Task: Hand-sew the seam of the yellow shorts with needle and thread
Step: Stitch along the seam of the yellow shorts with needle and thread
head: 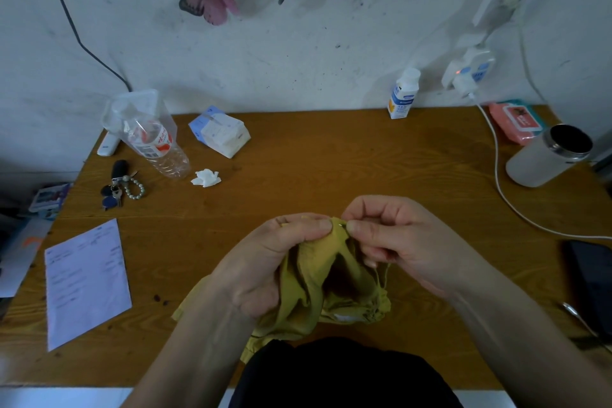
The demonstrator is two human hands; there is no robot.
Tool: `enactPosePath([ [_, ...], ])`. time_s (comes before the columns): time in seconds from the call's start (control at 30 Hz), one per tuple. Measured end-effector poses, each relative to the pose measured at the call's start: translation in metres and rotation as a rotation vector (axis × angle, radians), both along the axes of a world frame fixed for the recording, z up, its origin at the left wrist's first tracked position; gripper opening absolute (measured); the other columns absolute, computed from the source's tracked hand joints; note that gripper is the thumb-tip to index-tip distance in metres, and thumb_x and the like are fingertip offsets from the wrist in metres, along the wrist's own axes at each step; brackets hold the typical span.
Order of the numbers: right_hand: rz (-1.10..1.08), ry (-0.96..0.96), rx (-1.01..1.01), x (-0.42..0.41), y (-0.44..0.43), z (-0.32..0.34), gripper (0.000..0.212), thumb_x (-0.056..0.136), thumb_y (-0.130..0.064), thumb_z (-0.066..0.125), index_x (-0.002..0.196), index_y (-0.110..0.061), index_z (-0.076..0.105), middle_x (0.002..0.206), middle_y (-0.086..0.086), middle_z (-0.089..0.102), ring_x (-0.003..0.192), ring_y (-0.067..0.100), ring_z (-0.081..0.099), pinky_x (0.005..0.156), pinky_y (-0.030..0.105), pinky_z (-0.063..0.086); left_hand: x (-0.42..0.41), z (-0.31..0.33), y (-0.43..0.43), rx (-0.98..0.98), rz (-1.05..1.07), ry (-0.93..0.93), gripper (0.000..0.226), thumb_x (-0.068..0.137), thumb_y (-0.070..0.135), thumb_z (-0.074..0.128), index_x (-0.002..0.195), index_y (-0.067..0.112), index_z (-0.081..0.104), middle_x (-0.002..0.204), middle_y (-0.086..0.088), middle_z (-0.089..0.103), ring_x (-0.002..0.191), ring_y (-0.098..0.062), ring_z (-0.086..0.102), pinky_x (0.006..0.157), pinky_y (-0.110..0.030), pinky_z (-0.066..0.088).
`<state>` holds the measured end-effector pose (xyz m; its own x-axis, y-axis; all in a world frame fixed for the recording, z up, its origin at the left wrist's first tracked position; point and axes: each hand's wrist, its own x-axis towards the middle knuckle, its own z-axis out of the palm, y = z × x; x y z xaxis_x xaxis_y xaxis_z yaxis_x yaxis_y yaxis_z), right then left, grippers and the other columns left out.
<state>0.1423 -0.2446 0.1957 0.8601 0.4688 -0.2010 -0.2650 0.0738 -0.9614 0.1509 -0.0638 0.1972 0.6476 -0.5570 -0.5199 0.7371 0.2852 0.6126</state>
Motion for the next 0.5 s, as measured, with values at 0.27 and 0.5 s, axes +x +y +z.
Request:
enactPosePath([
  [0.27, -0.12, -0.261, -0.23, -0.0016, 0.007, 0.001, 0.015, 0.081, -0.033, 0.061, 0.081, -0.018, 0.058, 0.052, -0.007, 0.051, 0.049, 0.004, 0.045, 0.048, 0.012, 0.037, -0.0031, -0.0042, -0.0007, -0.055, 0.013, 0.034, 0.011, 0.074, 0.005, 0.067, 0.081, -0.003, 0.072, 0.075, -0.018, 0.072, 0.065, -0.025, 0.071, 0.063, -0.034, 0.059],
  [0.5, -0.101, -0.195, -0.083, -0.0038, 0.0049, -0.0028, 0.008, 0.088, -0.014, 0.05, 0.096, -0.016, 0.052, 0.06, -0.004, 0.058, 0.06, 0.006, 0.055, 0.057, 0.017, 0.045, -0.003, -0.0027, -0.0007, -0.067, 0.02, -0.02, 0.02, 0.073, 0.008, 0.068, 0.086, -0.008, 0.069, 0.082, -0.023, 0.069, 0.074, -0.03, 0.069, 0.072, -0.037, 0.058],
])
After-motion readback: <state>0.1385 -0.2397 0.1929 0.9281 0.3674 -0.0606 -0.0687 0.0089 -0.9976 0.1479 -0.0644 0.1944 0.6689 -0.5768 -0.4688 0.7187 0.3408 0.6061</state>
